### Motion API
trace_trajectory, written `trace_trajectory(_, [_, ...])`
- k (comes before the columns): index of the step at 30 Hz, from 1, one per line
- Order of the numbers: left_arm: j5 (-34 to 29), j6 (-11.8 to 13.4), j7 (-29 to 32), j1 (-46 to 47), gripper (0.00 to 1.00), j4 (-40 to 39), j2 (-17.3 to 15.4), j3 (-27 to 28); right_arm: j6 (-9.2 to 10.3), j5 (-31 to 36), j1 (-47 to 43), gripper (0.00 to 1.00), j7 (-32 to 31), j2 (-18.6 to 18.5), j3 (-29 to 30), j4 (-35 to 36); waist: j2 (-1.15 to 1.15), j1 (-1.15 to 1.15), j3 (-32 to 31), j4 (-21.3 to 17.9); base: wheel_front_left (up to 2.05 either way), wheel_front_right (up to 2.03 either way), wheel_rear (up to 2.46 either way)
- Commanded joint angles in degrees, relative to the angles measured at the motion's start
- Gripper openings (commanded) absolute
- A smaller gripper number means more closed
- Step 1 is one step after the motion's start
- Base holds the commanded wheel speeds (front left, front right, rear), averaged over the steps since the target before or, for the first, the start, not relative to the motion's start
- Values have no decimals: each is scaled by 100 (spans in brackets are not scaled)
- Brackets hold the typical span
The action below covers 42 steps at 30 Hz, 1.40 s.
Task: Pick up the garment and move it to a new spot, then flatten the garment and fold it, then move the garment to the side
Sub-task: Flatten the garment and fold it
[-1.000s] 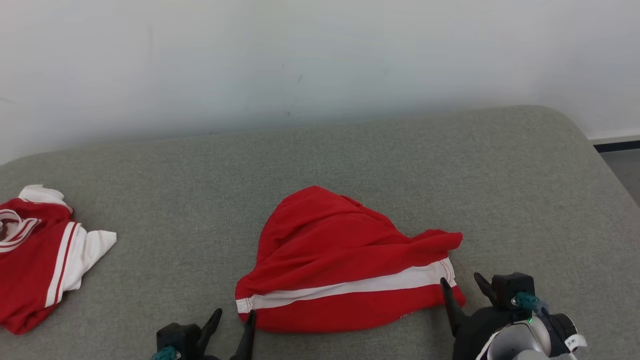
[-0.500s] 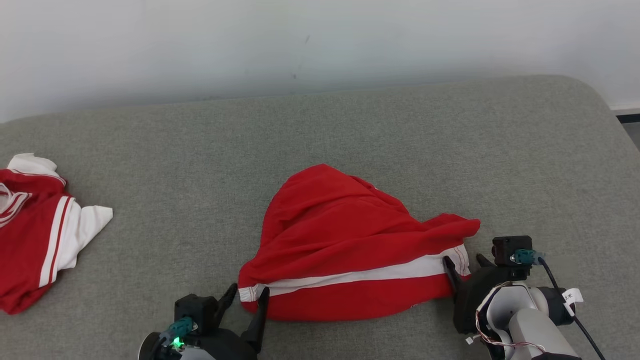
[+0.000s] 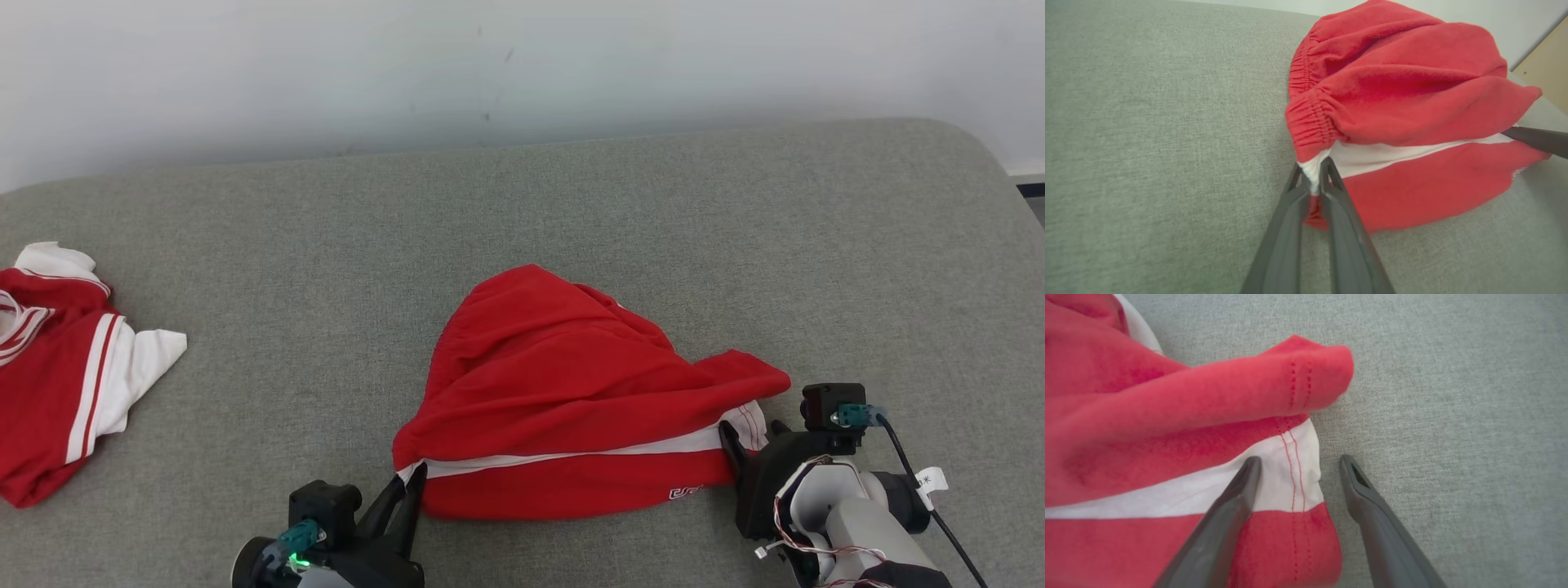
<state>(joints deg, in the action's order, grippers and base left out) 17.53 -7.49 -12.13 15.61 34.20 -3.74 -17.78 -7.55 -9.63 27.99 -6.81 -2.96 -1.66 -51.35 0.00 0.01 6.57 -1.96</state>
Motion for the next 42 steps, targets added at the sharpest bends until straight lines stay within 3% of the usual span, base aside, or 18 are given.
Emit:
trace_trajectory(1, [33,10,-42,-4,0,6,-31,-15,13,-55,-61,100,-88,18,-68,-141,0,-1,4,4,0,0,0])
trace_trajectory(3, [62,10,-51,-4,0,23,-39,-53,11,-175,-44,100,-190,33,-171,-272,0,-1,8,9,0,0,0])
trace_trajectory(4, [79,9,-51,0,0,31,-41,-71,2,-226,-48,85,-231,40,-225,-328,0,-1,12,12,0,0,0])
trace_trajectory(5, [93,9,-50,6,0,42,-47,-83,-1,-261,-36,56,-257,47,-270,-376,0,-1,15,13,0,0,0])
trace_trajectory(6, [104,9,-55,14,0,51,-55,-95,-1,-278,-19,39,-260,51,-307,-410,0,-1,19,13,0,0,0])
trace_trajectory(7, [115,10,-59,25,0,60,-65,-106,0,-297,-1,0,-240,51,-327,-442,0,-1,22,11,0,0,0])
trace_trajectory(17, [217,33,-166,42,0,-8,-70,-70,14,282,8,0,500,-18,-143,-236,0,-1,-126,-38,0,0,0])
trace_trajectory(23, [466,25,-210,-112,0,-463,-37,-5,14,41,-278,0,741,6,-466,566,0,-1,-312,-114,0,0,0])
trace_trajectory(28, [711,20,-81,-303,0,-1164,-78,82,14,-405,-692,0,517,-35,-722,1795,0,-1,-481,-208,0,0,0])
trace_trajectory(35, [1159,17,410,-305,0,-2160,-95,178,14,-756,-1177,0,-87,-201,-531,3525,0,-1,-603,-301,0,0,0])
trace_trajectory(42, [1469,10,757,248,0,-2448,-111,256,14,-741,-972,0,-573,-262,-528,4165,0,-1,-468,-410,0,0,0])
